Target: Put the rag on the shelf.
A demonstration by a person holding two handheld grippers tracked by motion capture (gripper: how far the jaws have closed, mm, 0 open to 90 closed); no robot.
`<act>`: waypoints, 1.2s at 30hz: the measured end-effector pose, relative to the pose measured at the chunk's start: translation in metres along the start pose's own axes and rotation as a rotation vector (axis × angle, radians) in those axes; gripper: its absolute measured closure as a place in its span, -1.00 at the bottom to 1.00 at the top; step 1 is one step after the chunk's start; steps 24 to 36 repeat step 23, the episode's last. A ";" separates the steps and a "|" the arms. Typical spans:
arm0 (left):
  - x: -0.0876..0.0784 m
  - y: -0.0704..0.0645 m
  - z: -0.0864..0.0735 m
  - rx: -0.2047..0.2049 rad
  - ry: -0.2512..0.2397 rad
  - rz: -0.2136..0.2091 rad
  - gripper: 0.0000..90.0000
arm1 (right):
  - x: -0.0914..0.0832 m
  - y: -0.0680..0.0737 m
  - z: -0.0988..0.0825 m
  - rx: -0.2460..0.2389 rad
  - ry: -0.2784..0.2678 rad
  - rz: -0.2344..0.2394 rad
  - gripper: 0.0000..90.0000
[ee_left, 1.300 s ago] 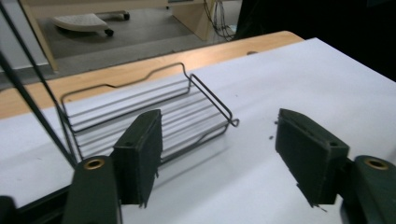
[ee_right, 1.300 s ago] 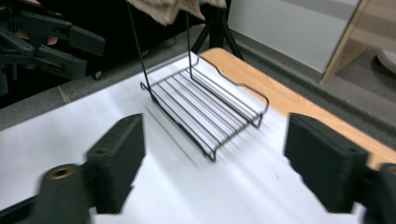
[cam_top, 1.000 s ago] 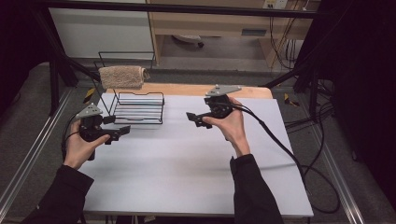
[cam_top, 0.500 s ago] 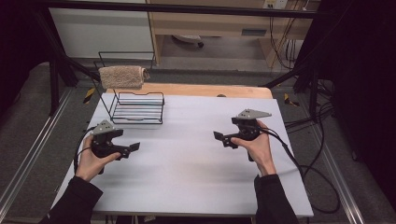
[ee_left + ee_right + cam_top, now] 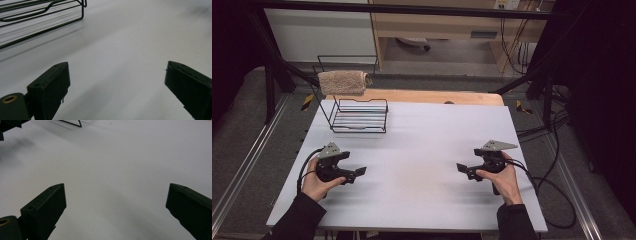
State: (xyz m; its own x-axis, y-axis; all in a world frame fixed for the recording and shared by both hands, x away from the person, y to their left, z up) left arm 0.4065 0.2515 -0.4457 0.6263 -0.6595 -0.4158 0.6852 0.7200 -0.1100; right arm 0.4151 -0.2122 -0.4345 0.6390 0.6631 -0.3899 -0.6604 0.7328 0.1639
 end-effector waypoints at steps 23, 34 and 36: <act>0.000 -0.008 -0.012 0.008 0.026 -0.029 -0.86 | -0.028 -0.011 -0.041 0.037 0.047 -0.012 -0.94; 0.000 -0.008 -0.012 0.008 0.026 -0.029 -0.86 | -0.028 -0.011 -0.041 0.037 0.047 -0.012 -0.94; 0.000 -0.008 -0.012 0.008 0.026 -0.029 -0.86 | -0.028 -0.011 -0.041 0.037 0.047 -0.012 -0.94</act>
Point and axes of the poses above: each handheld gripper's, and its own axes: x roughly forward along the jaws, z roughly out of its top, y roughly to its left, the point moved 3 cm from there along x, roughly forward along the jaws, and after that the axes turned 10 degrees about -y, right-handed, at the moved point
